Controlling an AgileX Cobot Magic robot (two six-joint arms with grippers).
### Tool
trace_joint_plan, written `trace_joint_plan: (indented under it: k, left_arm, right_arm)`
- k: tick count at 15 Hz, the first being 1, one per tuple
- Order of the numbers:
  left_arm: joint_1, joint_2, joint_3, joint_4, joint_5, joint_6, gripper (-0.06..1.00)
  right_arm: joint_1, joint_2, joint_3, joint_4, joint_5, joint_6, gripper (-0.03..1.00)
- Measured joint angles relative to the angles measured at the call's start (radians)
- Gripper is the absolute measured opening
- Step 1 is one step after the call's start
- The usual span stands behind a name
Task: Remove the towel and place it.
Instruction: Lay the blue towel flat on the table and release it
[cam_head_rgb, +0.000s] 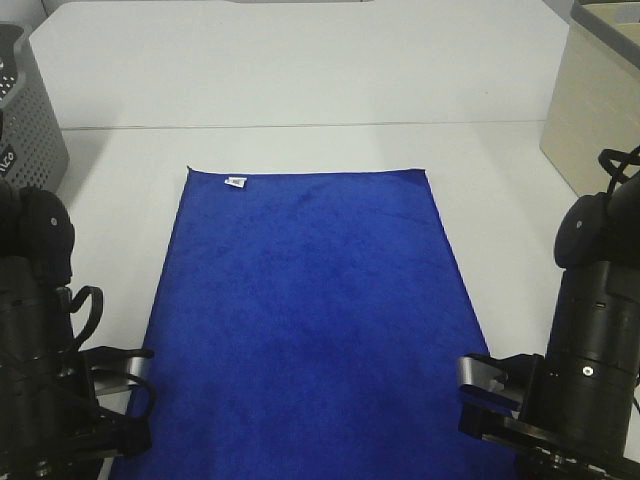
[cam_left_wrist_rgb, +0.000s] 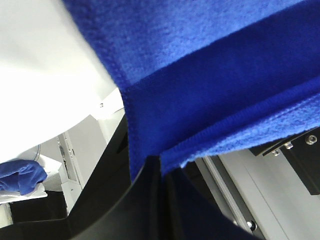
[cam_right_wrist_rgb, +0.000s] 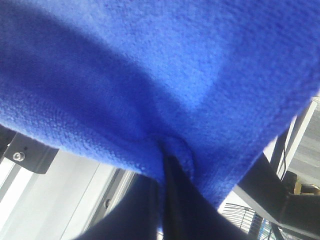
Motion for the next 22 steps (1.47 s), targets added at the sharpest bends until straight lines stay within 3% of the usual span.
trace_joint_plan:
  k: [4, 8, 9, 10, 12, 15, 22]
  left_arm:
    - [0.0, 0.0, 0.0, 0.017, 0.0, 0.001, 0.02]
    - [0.001, 0.0, 0.0, 0.038, 0.003, 0.001, 0.16]
    - [0.002, 0.0, 0.0, 0.038, 0.004, 0.001, 0.23]
    - [0.003, 0.0, 0.0, 0.036, 0.005, 0.001, 0.35]
    - [0.003, 0.0, 0.0, 0.031, 0.005, -0.004, 0.48]
    - [0.003, -0.002, 0.0, 0.031, 0.005, -0.029, 0.52]
    - [0.003, -0.134, -0.002, 0.031, 0.008, -0.068, 0.54]
  right_arm:
    - [0.0, 0.002, 0.0, -0.004, 0.0, 0.003, 0.06]
    - [0.0, 0.002, 0.0, -0.028, 0.0, 0.005, 0.15]
    - [0.0, 0.002, 0.0, -0.033, 0.0, 0.005, 0.19]
    - [0.0, 0.002, 0.0, -0.037, 0.0, 0.019, 0.28]
    - [0.0, 0.002, 0.0, -0.037, 0.001, 0.024, 0.43]
    - [0.0, 0.002, 0.0, -0.035, 0.001, 0.024, 0.55]
    - [0.0, -0.006, -0.001, -0.034, 0.001, 0.031, 0.57]
